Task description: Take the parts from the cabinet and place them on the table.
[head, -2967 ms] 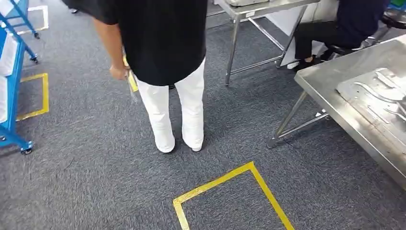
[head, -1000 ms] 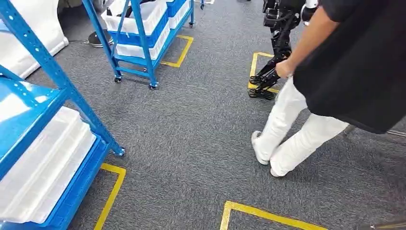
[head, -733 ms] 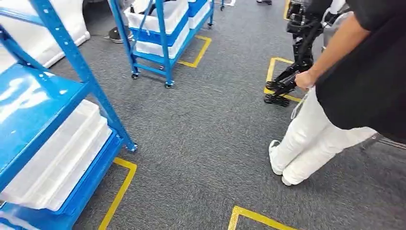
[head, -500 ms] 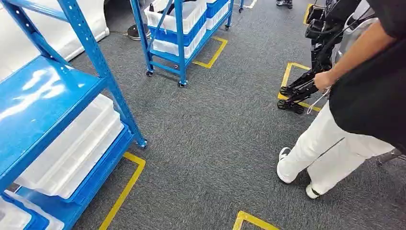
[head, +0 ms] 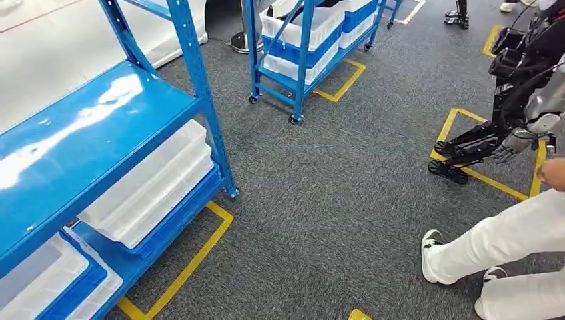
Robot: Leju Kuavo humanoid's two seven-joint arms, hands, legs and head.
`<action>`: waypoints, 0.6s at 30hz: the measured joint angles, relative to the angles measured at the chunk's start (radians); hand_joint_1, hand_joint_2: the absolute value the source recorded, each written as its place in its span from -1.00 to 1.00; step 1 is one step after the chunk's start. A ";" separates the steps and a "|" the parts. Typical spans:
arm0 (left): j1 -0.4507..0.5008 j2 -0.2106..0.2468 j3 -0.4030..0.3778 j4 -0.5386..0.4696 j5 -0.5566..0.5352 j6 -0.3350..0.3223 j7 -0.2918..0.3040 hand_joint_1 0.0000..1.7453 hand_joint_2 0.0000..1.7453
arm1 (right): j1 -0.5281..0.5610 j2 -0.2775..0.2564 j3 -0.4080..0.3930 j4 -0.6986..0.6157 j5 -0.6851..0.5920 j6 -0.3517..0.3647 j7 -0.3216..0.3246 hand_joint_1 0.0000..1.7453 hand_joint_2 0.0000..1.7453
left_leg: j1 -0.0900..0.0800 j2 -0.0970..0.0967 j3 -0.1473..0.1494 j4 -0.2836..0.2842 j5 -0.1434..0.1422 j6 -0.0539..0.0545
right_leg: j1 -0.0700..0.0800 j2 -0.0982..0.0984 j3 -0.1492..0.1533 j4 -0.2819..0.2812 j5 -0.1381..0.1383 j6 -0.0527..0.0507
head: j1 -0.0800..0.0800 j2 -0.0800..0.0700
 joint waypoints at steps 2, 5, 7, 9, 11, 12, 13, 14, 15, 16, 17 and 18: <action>-0.001 0.001 0.000 0.000 0.000 0.000 0.000 -1.00 -1.00 | 0.000 0.000 -0.006 0.006 0.003 0.000 -0.003 -1.00 -1.00 | 0.000 -0.015 -0.001 -0.004 0.007 0.014 | -0.008 0.087 -0.026 0.073 -0.063 0.008 | 0.000 0.000; -0.001 0.001 0.000 0.000 0.000 0.000 0.000 -1.00 -1.00 | 0.000 0.000 -0.018 0.016 0.004 0.000 -0.003 -1.00 -1.00 | -0.005 -0.048 -0.011 -0.003 0.012 0.020 | -0.009 0.112 -0.131 0.297 -0.160 0.009 | 0.000 0.000; 0.000 0.001 0.000 0.000 0.000 0.000 0.000 -1.00 -1.00 | -0.001 0.000 -0.024 0.023 0.014 0.000 -0.005 -1.00 -1.00 | -0.006 -0.075 -0.009 -0.001 0.012 0.020 | -0.009 0.114 -0.126 0.277 -0.112 0.003 | 0.000 0.000; -0.001 0.001 0.000 -0.001 0.000 0.000 0.000 -1.00 -1.00 | -0.005 0.000 -0.031 0.028 0.021 0.000 -0.009 -1.00 -1.00 | -0.006 -0.104 -0.006 0.000 0.012 0.019 | -0.009 0.132 -0.056 0.120 -0.014 -0.007 | 0.000 0.000; -0.004 0.000 -0.001 -0.001 0.000 0.000 0.000 -1.00 -1.00 | -0.007 -0.002 -0.044 0.037 0.033 0.000 -0.015 -1.00 -1.00 | -0.008 -0.125 -0.013 0.004 0.014 0.008 | -0.011 0.228 -0.017 0.011 0.012 -0.014 | 0.000 0.000; -0.004 0.000 -0.002 -0.004 0.000 -0.002 -0.002 -1.00 -1.00 | -0.008 -0.002 -0.050 0.040 0.036 0.000 -0.020 -1.00 -1.00 | -0.005 -0.138 -0.018 0.004 0.017 0.002 | -0.010 0.214 -0.017 0.007 0.012 -0.013 | 0.000 0.000; 0.000 -0.001 -0.003 -0.010 0.000 -0.007 -0.004 -1.00 -1.00 | -0.015 -0.002 -0.054 0.043 0.041 -0.002 -0.021 -1.00 -1.00 | -0.001 -0.147 -0.023 0.001 0.021 -0.005 | -0.006 0.205 -0.018 0.007 0.011 -0.013 | 0.000 0.000; 0.004 -0.003 -0.003 -0.017 0.000 -0.015 -0.005 -1.00 -1.00 | -0.020 -0.002 -0.057 0.047 0.047 -0.003 -0.023 -1.00 -1.00 | 0.002 -0.160 -0.024 -0.004 0.025 -0.012 | -0.004 0.196 -0.017 0.007 0.012 -0.015 | 0.000 0.000; 0.009 -0.005 -0.003 -0.026 0.000 -0.021 -0.006 -1.00 -1.00 | -0.023 -0.002 -0.060 0.051 0.051 -0.005 -0.026 -1.00 -1.00 | -0.003 -0.171 -0.029 -0.006 0.028 -0.022 | -0.008 0.183 -0.013 -0.006 0.019 -0.022 | 0.000 0.000; 0.012 -0.006 -0.003 -0.038 0.000 -0.029 -0.008 -1.00 -1.00 | -0.027 -0.001 -0.063 0.056 0.054 -0.007 -0.027 -1.00 -1.00 | -0.001 -0.126 -0.031 0.011 0.014 -0.019 | -0.014 0.160 -0.009 -0.015 0.026 -0.029 | 0.000 0.000; 0.012 -0.009 -0.005 -0.047 0.000 -0.038 -0.010 -1.00 -1.00 | -0.029 -0.001 -0.067 0.063 0.059 -0.014 -0.029 -1.00 -1.00 | -0.007 -0.071 -0.053 0.055 -0.023 -0.019 | -0.013 0.148 -0.010 -0.019 0.028 -0.038 | -0.004 0.000; 0.009 -0.013 -0.010 -0.056 0.000 -0.047 -0.010 -1.00 -1.00 | -0.031 -0.001 -0.073 0.072 0.068 -0.018 -0.031 -1.00 -1.00 | -0.007 -0.049 -0.084 0.123 -0.064 -0.021 | -0.010 0.129 -0.011 -0.019 0.027 -0.039 | -0.004 0.000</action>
